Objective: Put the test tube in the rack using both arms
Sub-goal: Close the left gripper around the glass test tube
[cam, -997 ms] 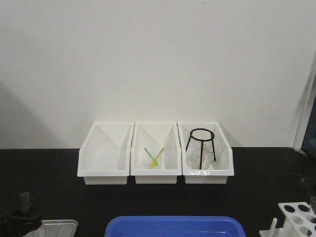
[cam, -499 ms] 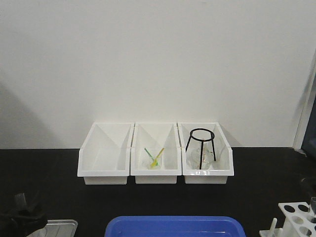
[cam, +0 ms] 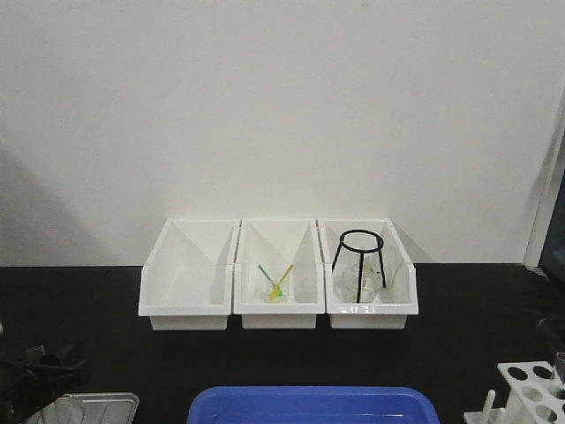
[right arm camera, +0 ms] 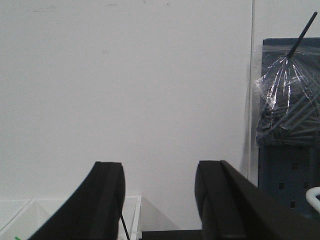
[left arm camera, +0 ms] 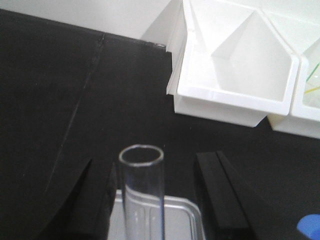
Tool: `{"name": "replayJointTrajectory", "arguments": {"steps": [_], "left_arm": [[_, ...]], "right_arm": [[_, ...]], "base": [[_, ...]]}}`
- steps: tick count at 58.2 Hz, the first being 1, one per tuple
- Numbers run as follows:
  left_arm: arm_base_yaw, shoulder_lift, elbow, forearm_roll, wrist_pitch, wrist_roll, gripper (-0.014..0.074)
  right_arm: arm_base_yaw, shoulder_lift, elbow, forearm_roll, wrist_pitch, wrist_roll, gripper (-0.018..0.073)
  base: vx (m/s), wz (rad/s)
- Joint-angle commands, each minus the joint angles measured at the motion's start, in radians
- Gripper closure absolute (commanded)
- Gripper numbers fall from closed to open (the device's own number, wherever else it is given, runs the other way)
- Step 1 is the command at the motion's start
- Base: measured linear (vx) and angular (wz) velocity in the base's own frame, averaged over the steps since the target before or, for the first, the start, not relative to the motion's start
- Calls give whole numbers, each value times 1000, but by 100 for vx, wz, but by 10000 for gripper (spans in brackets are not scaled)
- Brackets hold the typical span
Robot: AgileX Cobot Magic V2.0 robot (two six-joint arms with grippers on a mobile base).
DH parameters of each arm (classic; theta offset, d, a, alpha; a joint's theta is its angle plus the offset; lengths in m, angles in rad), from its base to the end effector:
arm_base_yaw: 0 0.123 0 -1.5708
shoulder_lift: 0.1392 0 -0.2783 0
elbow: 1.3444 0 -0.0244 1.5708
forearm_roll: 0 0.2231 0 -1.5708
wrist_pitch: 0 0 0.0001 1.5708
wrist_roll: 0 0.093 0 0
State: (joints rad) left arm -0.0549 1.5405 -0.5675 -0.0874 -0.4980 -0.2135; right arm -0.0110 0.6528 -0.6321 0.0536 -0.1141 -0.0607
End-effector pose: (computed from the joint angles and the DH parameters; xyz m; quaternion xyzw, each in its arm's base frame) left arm 0.2760 -0.0113 0.2069 -0.1091 0.8233 -0.0786 0.5515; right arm 0.1170 -0.0018 0.3768 0.0035 0.6405 -0.0090 0.7679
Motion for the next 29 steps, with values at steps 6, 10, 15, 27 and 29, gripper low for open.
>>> {"name": "replayJointTrajectory", "arguments": {"steps": [6, 10, 15, 27, 29], "left_arm": [[-2, -7, -30, -3, -66, -8, 125], [-2, -7, -30, -3, -70, -8, 125], [-2, -7, -30, -3, -71, -8, 192], [-2, -7, -30, -2, -80, -8, 432], [-2, -7, -30, -1, -87, -8, 468]], "right_arm": [[1, 2, -33, -5, -77, -6, 176], [1, 2, -33, -5, -77, -6, 176], [1, 2, -33, -5, -77, -6, 176], [1, 2, -33, -5, -77, -6, 176], [1, 2, -33, -5, -77, -6, 176]], "base": [[0, 0], [0, 0], [0, 0], [0, 0], [0, 0]]}}
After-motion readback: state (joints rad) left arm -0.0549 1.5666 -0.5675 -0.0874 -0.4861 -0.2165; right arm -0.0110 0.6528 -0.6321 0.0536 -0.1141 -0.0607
